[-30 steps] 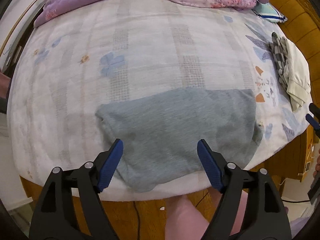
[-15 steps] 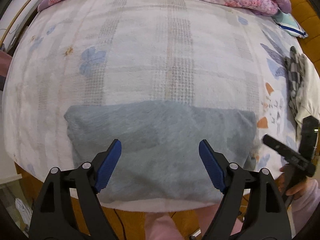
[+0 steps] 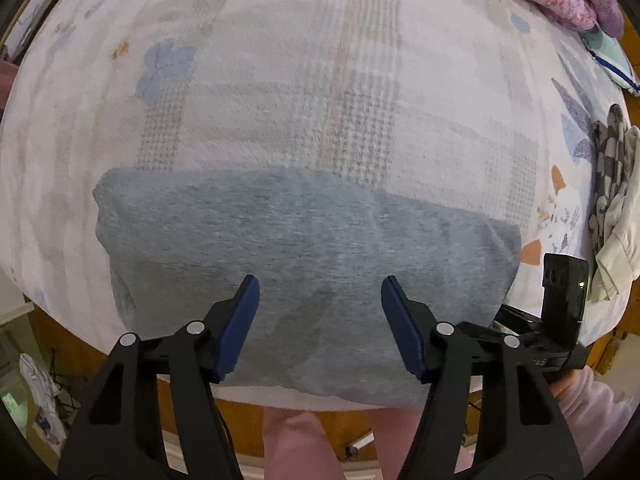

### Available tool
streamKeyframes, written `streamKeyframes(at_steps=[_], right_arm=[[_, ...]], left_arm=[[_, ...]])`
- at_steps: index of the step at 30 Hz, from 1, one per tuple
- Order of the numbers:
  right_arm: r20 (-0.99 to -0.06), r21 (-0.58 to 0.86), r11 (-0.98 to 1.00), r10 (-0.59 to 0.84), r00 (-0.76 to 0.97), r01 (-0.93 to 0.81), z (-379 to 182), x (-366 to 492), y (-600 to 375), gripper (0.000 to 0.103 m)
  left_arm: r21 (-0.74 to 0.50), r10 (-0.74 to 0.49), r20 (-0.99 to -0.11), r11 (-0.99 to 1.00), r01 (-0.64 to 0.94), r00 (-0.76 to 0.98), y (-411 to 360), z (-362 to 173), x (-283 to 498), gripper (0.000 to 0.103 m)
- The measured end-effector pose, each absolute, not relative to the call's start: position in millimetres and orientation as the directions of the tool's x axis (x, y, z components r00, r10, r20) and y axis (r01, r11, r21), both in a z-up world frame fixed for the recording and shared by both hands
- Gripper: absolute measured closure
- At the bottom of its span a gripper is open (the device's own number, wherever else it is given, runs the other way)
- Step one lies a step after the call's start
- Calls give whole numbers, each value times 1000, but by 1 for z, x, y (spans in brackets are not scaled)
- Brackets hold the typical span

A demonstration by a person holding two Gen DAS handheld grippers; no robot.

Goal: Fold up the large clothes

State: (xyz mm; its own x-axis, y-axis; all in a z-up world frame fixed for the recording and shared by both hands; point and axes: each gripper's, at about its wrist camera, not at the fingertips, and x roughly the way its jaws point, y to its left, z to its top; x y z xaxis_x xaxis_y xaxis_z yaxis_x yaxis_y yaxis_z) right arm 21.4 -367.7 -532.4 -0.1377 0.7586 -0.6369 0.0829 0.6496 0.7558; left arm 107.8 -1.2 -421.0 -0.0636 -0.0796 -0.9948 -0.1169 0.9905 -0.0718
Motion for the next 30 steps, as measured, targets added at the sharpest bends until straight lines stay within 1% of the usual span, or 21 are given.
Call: streamKeyframes(at_steps=[2, 4, 6, 7, 8, 9, 10, 11, 13, 15, 17, 19, 20, 21, 22, 23, 26, 28, 30], right_arm=[[-603, 768, 613, 790, -112, 186, -535, 23, -375, 6], [-594, 766, 599, 798, -101, 232, -534, 23, -379, 8], [-628, 735, 629, 772, -95, 253, -532, 21, -381, 20], [-672, 694, 669, 735, -94, 267, -530, 20, -384, 39], [-685, 679, 675, 724, -83, 287, -529, 18, -388, 54], [-676, 689, 656, 735, -54, 308, -525, 16, -392, 63], [-652, 713, 617, 758, -9, 333, -518, 13, -393, 75], [-651, 718, 607, 759, 19, 341, -512, 11, -391, 79], [-719, 672, 685, 695, 23, 280, -498, 11, -378, 83], [-775, 616, 749, 632, 18, 242, -490, 11, -366, 84], [-777, 608, 742, 630, 20, 282, -488, 11, -366, 85], [-773, 606, 726, 633, 28, 325, -486, 8, -369, 85], [-774, 604, 722, 632, 33, 337, -485, 6, -371, 85], [-775, 603, 721, 631, 37, 342, -484, 5, -374, 85], [-778, 599, 720, 627, 41, 349, -485, 2, -379, 84], [-780, 594, 719, 624, 42, 361, -486, -2, -382, 84], [-779, 587, 695, 625, 54, 415, -494, -8, -397, 84], [-781, 582, 691, 622, 58, 428, -500, -3, -399, 84], [-790, 568, 701, 611, 47, 432, -501, -5, -401, 83]], left_arm=[[-94, -104, -992, 986, -140, -68, 1, -423, 112, 39], [-91, -100, -993, 985, -143, -58, 2, -424, 119, 39], [-108, -118, -990, 986, -129, -73, 1, -428, 130, 39], [-151, -162, -983, 980, -128, -83, 1, -431, 134, 39], [-213, -224, -971, 969, -127, -87, 1, -434, 137, 38], [-246, -258, -961, 961, -123, -99, 2, -439, 142, 38], [-202, -215, -969, 973, -113, -120, 2, -443, 146, 38], [-157, -169, -977, 983, -97, -130, 2, -446, 150, 39], [-102, -109, -987, 993, -59, -121, 2, -447, 157, 46], [-89, -93, -988, 995, -37, -119, 3, -447, 163, 71], [-65, -63, -992, 998, 14, -112, -2, -448, 169, 80], [-74, -66, -991, 995, 62, -116, -9, -451, 175, 90], [-88, -77, -988, 993, 78, -133, -13, -454, 177, 97], [-102, -87, -985, 990, 96, -150, -17, -458, 178, 98], [-89, -69, -985, 989, 121, -160, -22, -464, 180, 99], [-63, -39, -983, 989, 131, -180, -25, -472, 182, 102], [-50, -19, -959, 993, 103, -282, -23, -507, 182, 103], [-60, -46, -949, 998, 36, -313, -15, -528, 183, 103], [-56, -59, -940, 998, -19, -335, -11, -531, 187, 103]])
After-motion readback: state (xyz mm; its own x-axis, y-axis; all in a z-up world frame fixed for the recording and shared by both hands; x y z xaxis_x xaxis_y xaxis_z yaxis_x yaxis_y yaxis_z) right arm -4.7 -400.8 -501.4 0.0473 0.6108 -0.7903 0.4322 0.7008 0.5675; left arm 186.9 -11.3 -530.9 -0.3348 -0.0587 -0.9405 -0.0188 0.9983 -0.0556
